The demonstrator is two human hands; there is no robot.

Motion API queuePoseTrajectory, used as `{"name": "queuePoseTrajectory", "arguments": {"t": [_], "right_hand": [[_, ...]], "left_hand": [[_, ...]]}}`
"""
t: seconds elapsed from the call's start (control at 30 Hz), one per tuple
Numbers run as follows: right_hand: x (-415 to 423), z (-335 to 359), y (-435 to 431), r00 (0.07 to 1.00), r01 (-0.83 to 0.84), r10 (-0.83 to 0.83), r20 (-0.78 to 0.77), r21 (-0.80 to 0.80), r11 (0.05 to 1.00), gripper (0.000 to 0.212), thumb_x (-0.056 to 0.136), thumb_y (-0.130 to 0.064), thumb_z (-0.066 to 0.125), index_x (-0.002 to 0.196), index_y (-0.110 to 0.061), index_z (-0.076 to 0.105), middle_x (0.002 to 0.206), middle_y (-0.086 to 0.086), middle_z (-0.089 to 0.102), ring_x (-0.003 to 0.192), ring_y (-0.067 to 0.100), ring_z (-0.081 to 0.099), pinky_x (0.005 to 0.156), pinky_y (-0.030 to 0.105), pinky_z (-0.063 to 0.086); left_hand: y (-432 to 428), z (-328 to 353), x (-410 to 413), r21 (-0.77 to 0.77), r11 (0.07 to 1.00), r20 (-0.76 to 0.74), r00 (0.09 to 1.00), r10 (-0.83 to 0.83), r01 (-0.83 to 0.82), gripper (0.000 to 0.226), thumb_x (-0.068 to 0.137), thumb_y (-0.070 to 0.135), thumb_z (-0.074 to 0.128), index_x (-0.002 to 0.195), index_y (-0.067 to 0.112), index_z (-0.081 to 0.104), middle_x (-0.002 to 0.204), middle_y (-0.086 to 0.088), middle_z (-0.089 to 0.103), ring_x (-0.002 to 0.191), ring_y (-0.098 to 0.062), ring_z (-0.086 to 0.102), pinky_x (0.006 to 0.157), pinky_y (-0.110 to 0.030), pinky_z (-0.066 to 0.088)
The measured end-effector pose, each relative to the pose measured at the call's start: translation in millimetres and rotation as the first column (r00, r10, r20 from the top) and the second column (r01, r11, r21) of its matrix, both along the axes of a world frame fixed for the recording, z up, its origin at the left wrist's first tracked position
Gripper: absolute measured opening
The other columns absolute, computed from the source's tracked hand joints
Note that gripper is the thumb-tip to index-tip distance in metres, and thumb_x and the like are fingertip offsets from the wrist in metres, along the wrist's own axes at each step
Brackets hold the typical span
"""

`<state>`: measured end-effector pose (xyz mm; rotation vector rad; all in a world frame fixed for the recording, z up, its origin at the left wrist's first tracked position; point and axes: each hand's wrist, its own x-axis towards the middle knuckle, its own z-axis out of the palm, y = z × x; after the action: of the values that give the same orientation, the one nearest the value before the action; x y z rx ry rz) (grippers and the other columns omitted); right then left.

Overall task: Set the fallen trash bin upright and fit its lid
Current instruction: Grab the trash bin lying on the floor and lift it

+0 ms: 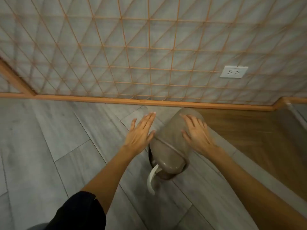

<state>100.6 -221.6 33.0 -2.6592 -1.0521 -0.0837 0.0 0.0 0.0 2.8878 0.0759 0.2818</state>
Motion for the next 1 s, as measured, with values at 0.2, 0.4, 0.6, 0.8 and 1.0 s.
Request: {"name": "queuePoseTrajectory", "arguments": {"t": [0.2,0.4,0.6,0.8,1.0], "right_hand": [[-23,-44,-10,0.970,0.099,-0.095,-0.225,0.007,0.995,0.055,0.094,-0.032,0.052,0.143,-0.013,0.037,0.140,0.016,0.044,0.120,0.038,0.049,0.097,0.048,0.044],[-46,-73,-20,0.848,0.263,-0.198,-0.492,0.064,0.963,0.062,0.092,-0.044,0.053,0.144,-0.019,0.031,0.144,0.011,0.031,0.122,0.036,0.048,0.101,0.051,0.043],[-53,-95,-20,0.671,0.472,-0.242,-0.701,0.151,0.869,0.070,0.092,-0.050,0.052,0.148,-0.023,0.022,0.149,0.011,0.024,0.134,0.033,0.037,0.106,0.044,0.037],[-56,-101,-21,0.721,0.443,-0.228,-0.654,0.184,0.877,0.055,0.098,-0.044,0.041,0.147,-0.024,0.025,0.142,0.014,0.029,0.126,0.034,0.043,0.103,0.043,0.039],[-48,-93,-23,0.740,0.487,-0.251,-0.624,0.240,0.840,0.049,0.101,-0.039,0.035,0.148,-0.026,0.030,0.138,0.019,0.035,0.120,0.033,0.047,0.097,0.033,0.039]], "left_hand": [[-14,-47,-13,-0.476,0.848,-0.243,0.962,0.129,-0.234,0.065,0.102,0.046,0.030,0.154,0.024,-0.001,0.163,-0.002,0.014,0.146,-0.023,0.024,0.116,-0.055,0.022],[-33,-70,-14,-0.777,0.498,-0.351,0.922,0.164,-0.385,0.072,0.100,0.046,0.037,0.154,0.016,-0.001,0.162,-0.010,0.013,0.147,-0.026,0.019,0.119,-0.040,0.021],[-34,-80,-6,-0.865,0.346,-0.340,0.932,0.128,-0.363,0.064,0.100,0.048,0.036,0.154,0.029,0.007,0.161,-0.003,0.019,0.144,-0.019,0.025,0.110,-0.029,0.026],[-36,-80,-2,-0.889,0.334,-0.307,0.949,0.075,-0.314,0.046,0.099,0.050,0.037,0.142,0.042,0.021,0.133,0.024,0.037,0.122,-0.006,0.041,0.085,-0.006,0.041],[-35,-70,12,-0.860,0.385,-0.326,0.941,0.090,-0.334,0.063,0.091,0.066,0.041,0.146,0.051,0.015,0.155,0.002,0.020,0.138,-0.017,0.030,0.115,-0.043,0.029]]}}
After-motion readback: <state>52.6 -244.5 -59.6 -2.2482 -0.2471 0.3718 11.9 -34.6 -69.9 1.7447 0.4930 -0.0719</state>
